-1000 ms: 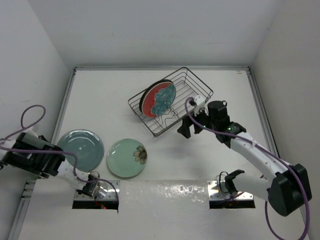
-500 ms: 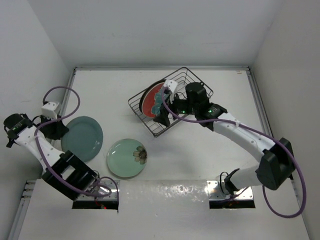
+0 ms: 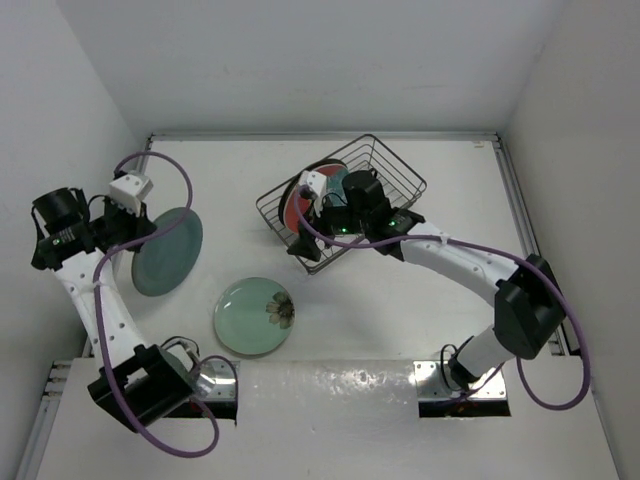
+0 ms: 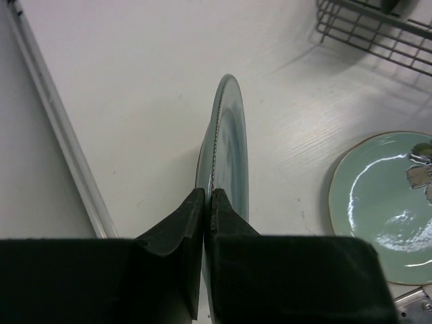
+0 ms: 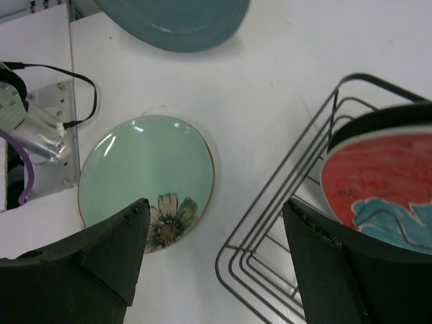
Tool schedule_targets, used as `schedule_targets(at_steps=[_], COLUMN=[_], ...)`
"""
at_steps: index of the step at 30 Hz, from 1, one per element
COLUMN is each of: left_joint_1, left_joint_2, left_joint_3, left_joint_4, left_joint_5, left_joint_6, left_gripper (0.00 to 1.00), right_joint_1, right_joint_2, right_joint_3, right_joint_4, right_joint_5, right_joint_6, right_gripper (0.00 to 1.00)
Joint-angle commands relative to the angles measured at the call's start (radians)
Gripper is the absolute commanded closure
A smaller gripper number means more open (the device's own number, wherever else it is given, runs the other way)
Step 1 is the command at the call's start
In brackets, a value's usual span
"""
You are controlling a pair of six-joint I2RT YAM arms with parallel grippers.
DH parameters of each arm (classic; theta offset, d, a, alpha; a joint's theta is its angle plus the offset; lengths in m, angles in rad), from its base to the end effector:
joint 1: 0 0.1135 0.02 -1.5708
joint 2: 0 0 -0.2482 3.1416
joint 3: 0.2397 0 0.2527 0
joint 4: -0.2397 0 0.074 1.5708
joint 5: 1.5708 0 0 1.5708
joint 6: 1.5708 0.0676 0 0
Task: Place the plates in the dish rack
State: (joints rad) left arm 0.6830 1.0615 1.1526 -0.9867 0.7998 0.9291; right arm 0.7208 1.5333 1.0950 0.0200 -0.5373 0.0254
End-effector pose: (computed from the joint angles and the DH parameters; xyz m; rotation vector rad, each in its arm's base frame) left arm 0.1964 0.0973 0.3177 0.5734 2.0691 -0.0836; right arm 0.2620 0.2762 0.2580 -1.0369 1.7914 1.0049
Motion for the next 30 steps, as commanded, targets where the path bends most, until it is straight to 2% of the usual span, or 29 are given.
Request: schedule_targets(at_steps=[1,6,10,13,20,26,30], left_joint_1=[-0.082,-0.103,-0.166,-0.232,-0.321,-0.342,-0.349], left_joint_2=[-0.029,-0.018,-0.011,-0.005,0.005,0.011,0.008], left_joint_3=[0.03,0.012,0.113,0.172,0.297,0.424,0.495], left_joint_4=[0.126,0.144,0.151,0.149,0.149,0.092,0.06], left_joint_5=[-0.005,0.007,0.018,-0.005,-0.01,0.059,0.117], left_joint_6=[-0.079,-0.104,-0.154,-0.196,-0.277,-0.302,-0.312], left_gripper=[1.0,1.0,1.0,1.0,1.0,1.0,1.0], right_joint_1=[0.014,0.022,0.023,0.023,0.025,0.023,0.022], right_joint_2=[0.025,0.077,0.14,0.14,-0.004,-0.093,-0.139], right_joint_3=[0.072,0.1,0.242,0.267,0.12,0.074,-0.004], right_joint_4=[0.083,0.095,0.038,0.015,0.044,-0.04,-0.031], right_joint_5=[-0.035,-0.056,-0.115,-0.106,-0.013,0.051,0.138], right_joint_6=[-0.009,-0.028,-0.071,-0.093,-0.137,-0.176,-0.168], right_gripper=[0.22,0.23,0.23,0.22,0.19,0.17,0.18])
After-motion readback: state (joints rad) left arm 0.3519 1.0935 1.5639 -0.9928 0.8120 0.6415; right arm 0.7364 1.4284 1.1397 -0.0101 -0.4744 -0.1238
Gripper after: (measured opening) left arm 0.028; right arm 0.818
